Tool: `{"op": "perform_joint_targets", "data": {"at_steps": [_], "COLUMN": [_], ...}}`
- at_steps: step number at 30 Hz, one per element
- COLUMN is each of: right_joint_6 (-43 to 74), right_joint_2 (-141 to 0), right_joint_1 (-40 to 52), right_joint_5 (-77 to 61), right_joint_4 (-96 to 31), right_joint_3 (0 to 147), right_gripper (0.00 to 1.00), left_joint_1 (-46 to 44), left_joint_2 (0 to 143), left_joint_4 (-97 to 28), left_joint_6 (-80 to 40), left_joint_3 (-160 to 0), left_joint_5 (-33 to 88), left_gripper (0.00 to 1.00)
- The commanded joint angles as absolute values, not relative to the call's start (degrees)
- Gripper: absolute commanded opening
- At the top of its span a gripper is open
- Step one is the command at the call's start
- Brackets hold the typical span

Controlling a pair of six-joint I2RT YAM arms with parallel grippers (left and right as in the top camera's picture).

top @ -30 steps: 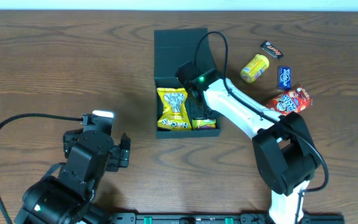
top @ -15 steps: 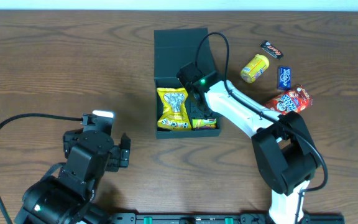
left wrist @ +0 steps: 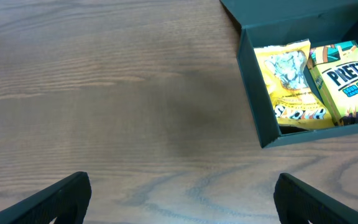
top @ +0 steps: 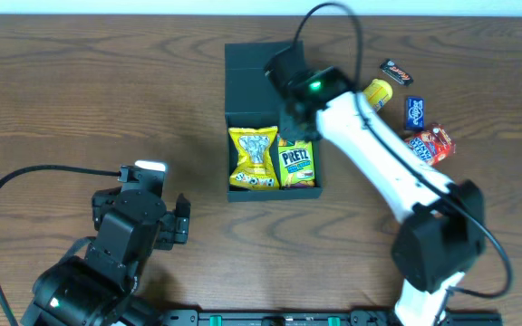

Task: Pack container
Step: 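Release PRETZ and move right gripper to the red HELLO PANDA box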

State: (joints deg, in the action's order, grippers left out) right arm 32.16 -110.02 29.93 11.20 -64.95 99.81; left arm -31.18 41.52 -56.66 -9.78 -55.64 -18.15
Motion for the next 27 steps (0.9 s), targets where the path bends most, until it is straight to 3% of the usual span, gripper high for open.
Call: {"op": "perform_joint_targets", "data": {"at_steps": [1,15,25,26,27], "right_joint_6": [30.7,33.8,37.0,37.6,38.3], "right_joint_2": [-105.6,-102.7,-102.7,-102.7,-102.7], "right_joint_1": [26.0,3.5,-9.5,-10.1,-10.6], "right_joint_5": [11.8,10.8,3.1,2.9,3.0], "right_joint_4": [-65.2,-70.7,-62.9,-61.8,-60.8], "right_joint_3": [101.2,97.7,82.8,81.3,79.9], "right_gripper": [0.02,0.01,0.02,0.03,0.10], "left_joint_1": [-31.0,-31.0,-31.0,-31.0,-31.0], "left_joint_2": [41.5,41.5,41.5,41.5,41.5], "left_joint_4": [-56.8,-56.8,-56.8,-56.8,-56.8], "left_joint_6": [-9.4,-9.4,-9.4,-9.4,-9.4], "left_joint_3": [-56.5,-56.5,-56.5,-56.5,-56.5], "left_joint_5": [-18.2,-18.2,-18.2,-18.2,-18.2], "left_gripper": [0.95,0.95,0.95,0.95,0.95]}}
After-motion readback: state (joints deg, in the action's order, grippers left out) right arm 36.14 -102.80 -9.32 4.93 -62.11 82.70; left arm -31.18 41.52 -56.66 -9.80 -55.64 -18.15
